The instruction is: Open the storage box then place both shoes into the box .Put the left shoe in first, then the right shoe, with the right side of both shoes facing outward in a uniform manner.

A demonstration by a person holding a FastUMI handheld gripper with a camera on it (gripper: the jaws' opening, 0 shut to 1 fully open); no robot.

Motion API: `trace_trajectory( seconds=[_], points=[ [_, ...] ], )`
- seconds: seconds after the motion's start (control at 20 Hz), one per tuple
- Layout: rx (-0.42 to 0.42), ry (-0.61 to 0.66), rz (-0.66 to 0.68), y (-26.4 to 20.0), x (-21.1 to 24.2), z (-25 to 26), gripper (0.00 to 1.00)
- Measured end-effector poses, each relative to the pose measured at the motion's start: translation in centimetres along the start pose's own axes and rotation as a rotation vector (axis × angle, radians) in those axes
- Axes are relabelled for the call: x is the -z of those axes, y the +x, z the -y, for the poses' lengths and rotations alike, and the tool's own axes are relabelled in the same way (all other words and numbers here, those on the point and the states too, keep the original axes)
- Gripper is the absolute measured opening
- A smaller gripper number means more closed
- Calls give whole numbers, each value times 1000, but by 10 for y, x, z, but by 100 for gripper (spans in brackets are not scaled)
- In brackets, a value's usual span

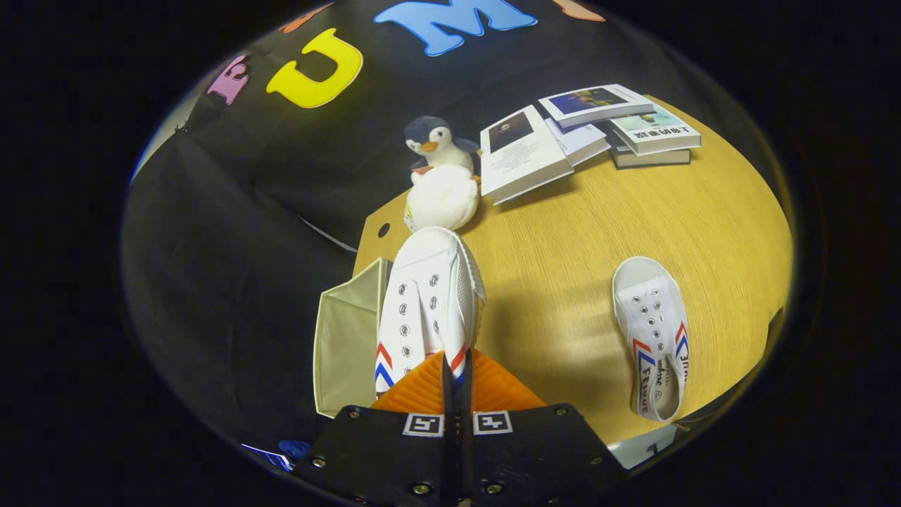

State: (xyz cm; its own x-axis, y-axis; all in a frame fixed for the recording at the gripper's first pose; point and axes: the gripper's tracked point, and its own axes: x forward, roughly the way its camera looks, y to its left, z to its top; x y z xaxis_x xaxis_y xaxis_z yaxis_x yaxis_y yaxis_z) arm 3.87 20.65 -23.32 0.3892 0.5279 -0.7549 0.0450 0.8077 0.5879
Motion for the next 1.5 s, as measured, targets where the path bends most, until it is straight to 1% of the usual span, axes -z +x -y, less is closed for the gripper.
trace_trajectory(
  seconds=[0.4,0.75,1.1,1.5],
  points=[
    [-63,-42,-14,17,0,-70,1],
    [-91,-92,-56,51,20,-121,1],
    [-65,-135,-78,85,39,-146,1],
    [-8,-194,-115,121,62,-156,1]
  ],
)
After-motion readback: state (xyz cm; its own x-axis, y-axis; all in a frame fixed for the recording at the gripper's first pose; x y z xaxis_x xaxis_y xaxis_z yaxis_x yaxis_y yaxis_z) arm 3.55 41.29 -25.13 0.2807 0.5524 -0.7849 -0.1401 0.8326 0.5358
